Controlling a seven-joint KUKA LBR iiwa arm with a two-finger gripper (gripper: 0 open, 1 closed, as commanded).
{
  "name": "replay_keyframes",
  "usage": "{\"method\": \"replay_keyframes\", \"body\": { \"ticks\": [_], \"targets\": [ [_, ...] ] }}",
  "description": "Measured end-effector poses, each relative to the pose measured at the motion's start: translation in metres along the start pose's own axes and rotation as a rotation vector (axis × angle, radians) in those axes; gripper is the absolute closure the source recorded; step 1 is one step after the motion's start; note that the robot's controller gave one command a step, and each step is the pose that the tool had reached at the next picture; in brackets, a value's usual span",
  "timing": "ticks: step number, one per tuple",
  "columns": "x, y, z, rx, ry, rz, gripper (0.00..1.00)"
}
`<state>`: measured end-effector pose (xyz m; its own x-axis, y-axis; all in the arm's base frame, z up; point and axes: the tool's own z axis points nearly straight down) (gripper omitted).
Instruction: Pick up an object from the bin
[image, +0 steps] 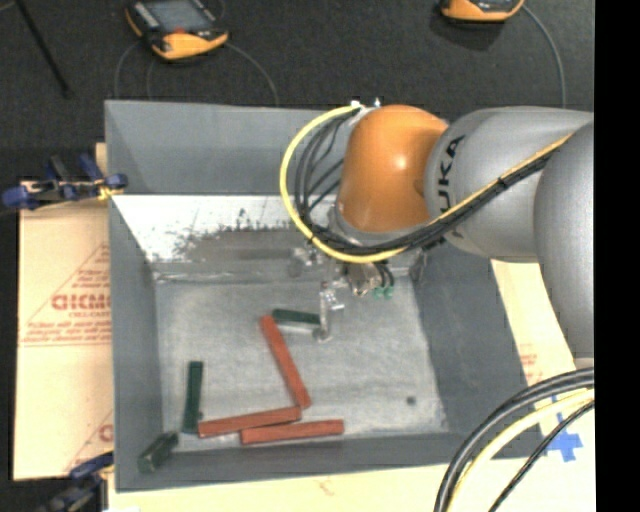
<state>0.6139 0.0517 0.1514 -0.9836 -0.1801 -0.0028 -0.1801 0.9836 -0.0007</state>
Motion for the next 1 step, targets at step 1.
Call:
{"method": "replay_keyframes", "body": {
  "ticks": [1],
  "targets": [
    [-0.0004,-0.0131,0.0076,-0.001,-0.001,0.27,0.0]
  ]
}}
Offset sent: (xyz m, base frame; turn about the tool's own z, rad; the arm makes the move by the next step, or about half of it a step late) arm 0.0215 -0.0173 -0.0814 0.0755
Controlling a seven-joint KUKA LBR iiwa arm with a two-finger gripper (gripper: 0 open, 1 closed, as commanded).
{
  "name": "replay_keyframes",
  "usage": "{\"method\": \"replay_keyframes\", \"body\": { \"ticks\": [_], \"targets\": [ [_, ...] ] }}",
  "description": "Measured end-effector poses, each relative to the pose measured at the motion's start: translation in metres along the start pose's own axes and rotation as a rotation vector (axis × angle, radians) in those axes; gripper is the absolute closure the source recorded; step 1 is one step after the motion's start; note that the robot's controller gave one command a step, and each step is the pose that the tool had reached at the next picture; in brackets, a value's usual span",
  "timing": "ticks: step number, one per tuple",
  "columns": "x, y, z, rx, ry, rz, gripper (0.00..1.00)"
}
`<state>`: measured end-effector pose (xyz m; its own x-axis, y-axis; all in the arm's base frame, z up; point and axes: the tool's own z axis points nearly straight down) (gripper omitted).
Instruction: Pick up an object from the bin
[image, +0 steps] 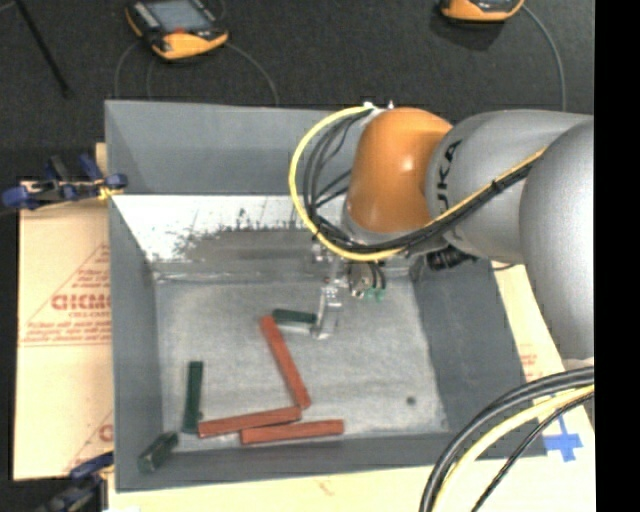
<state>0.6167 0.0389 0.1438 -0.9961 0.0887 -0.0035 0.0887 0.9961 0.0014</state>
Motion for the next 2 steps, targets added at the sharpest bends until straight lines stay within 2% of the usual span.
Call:
{"method": "replay_keyframes", "body": {
  "ticks": [1,2],
  "targets": [
    [-0.015,-0.003,0.052,0.002,-0.001,-0.128,0.0],
    [-0.016,-0.01,0.071,-0.001,0.002,0.099,1.0]
  ]
}}
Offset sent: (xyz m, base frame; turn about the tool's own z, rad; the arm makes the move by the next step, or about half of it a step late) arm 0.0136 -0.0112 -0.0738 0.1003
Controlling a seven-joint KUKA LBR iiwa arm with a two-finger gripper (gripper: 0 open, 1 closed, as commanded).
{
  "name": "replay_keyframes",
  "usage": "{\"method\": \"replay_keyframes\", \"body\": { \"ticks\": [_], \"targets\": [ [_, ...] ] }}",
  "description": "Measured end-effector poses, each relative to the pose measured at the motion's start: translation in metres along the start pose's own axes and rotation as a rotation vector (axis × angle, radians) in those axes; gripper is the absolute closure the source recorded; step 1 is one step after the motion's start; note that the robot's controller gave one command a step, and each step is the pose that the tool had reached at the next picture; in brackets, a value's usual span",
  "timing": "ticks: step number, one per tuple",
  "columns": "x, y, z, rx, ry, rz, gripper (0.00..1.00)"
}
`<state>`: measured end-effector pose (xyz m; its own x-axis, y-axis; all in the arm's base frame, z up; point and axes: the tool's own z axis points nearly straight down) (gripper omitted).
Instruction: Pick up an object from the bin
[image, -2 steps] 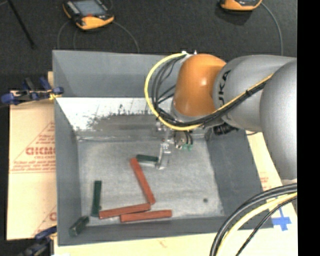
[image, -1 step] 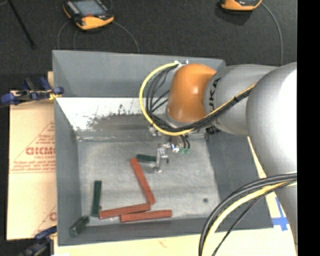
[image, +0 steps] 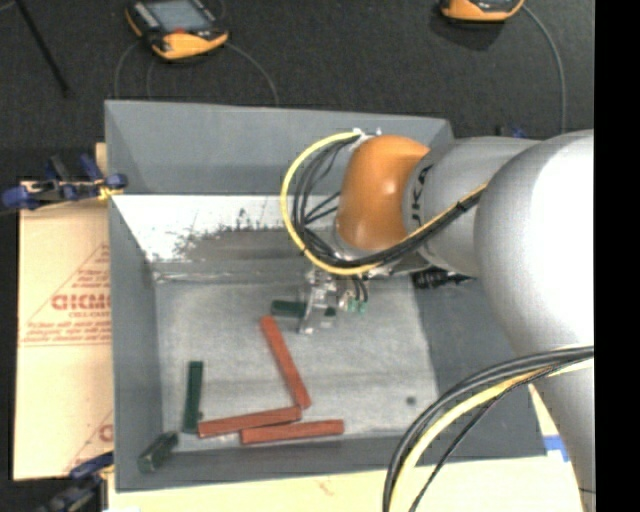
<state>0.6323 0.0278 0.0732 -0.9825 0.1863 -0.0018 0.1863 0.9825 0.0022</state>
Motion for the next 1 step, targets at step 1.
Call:
{"method": "replay_keyframes", "body": {
  "ticks": [1],
  "targets": [
    [0.0,0.0,0.0,0.0,0.0,0.0,1.0]
  ]
}}
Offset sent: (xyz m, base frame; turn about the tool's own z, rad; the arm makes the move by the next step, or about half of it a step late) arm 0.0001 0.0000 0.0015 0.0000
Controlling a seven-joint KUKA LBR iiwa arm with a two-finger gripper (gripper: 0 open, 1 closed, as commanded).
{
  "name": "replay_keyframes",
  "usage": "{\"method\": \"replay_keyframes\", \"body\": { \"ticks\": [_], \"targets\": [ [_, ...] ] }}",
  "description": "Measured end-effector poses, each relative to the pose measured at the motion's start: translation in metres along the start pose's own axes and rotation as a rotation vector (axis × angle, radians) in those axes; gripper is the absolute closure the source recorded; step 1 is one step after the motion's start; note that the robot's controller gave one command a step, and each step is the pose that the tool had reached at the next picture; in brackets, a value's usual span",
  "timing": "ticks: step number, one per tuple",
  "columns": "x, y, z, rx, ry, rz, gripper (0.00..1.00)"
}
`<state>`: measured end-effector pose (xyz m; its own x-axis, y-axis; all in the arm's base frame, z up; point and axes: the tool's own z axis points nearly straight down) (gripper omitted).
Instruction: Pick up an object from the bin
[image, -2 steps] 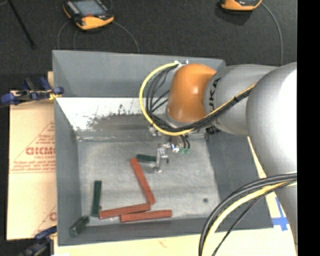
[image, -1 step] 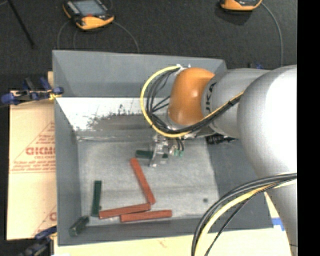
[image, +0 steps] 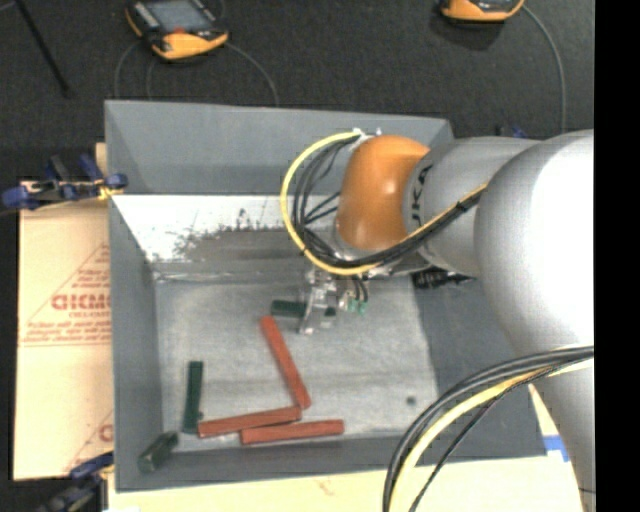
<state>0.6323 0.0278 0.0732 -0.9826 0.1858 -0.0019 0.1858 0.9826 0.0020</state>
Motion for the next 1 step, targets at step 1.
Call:
{"method": "replay_keyframes", "body": {
  "ticks": [1],
  "targets": [
    [-0.0002,0.0,-0.0004,0.0,-0.001,0.0,1.0]
  ]
}}
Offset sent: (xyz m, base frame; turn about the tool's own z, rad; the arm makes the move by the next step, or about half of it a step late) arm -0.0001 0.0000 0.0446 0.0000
